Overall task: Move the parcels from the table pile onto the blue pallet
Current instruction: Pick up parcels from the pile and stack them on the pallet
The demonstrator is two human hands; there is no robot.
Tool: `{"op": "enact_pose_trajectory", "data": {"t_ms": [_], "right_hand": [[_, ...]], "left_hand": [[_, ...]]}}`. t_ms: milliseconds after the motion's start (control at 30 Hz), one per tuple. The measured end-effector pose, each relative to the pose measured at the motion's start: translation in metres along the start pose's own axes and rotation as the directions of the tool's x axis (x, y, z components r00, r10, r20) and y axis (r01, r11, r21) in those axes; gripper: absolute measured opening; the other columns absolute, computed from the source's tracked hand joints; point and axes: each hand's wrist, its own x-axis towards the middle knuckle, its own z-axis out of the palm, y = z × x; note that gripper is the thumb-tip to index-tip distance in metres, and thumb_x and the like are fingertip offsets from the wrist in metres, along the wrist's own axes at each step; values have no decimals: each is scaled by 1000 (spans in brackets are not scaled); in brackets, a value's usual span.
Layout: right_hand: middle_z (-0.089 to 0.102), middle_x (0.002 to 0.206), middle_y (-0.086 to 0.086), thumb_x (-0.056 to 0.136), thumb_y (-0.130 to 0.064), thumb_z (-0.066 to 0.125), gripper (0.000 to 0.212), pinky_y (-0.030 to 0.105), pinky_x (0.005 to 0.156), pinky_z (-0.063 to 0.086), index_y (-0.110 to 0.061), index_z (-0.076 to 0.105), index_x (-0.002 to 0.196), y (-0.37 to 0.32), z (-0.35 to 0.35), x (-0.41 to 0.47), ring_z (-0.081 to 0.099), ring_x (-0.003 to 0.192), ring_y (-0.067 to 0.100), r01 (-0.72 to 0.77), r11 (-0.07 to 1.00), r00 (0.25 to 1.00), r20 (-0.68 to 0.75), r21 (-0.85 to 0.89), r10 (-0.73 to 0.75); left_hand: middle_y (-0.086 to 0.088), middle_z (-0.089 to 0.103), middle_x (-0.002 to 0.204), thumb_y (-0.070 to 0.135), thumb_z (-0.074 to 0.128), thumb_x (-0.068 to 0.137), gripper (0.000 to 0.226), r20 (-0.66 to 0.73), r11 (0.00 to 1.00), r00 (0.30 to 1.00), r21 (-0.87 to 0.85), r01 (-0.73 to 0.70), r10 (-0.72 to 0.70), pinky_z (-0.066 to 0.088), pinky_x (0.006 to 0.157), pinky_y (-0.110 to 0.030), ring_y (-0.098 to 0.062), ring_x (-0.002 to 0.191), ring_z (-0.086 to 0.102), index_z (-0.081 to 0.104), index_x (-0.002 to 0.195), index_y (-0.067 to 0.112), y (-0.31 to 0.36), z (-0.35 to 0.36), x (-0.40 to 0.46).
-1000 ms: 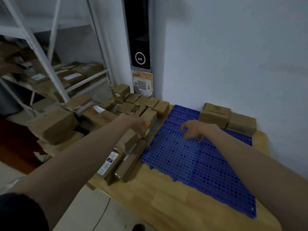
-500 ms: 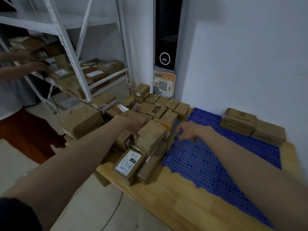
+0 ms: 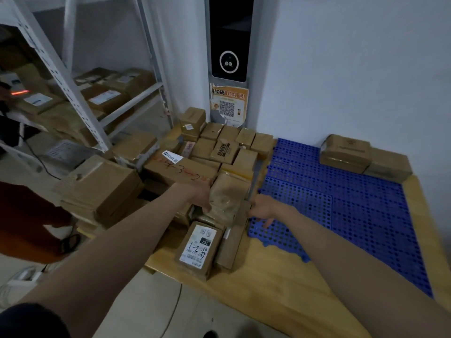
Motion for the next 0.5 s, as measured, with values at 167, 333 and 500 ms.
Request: {"op": "enact_pose_trajectory", "data": {"t_ms": [167,333,500], "right_hand": [[40,148,13,99,-18,55,59,37,79,60,-3,30,150,-7,27,6,61,102,24,-33,970,999,10,242,32],[48,139,14,98,-14,58,61,30,76,55,-4,28,151,-15,44,6,58,106,24,-53,924,999,32,379,44],[51,137,11,96,-11,59,51,32,86,56,-9,40,144,-21,45,5,58,117,25,-25,881,999,-15,472,36]], "left_hand": [[5,50,81,17,69,86,27,-7,996,998,-52,-66,66,33,56,-22,-8,67,44,45,79,27,-1,9,12],[3,52,80,16,72,84,26,-49,992,996,-96,-78,74,36,56,-23,-9,67,47,48,80,24,0,16,19],[5,54,96,23,77,80,35,-56,983,996,-167,-73,65,40,63,-25,-12,81,51,46,95,23,1,23,23]]}}
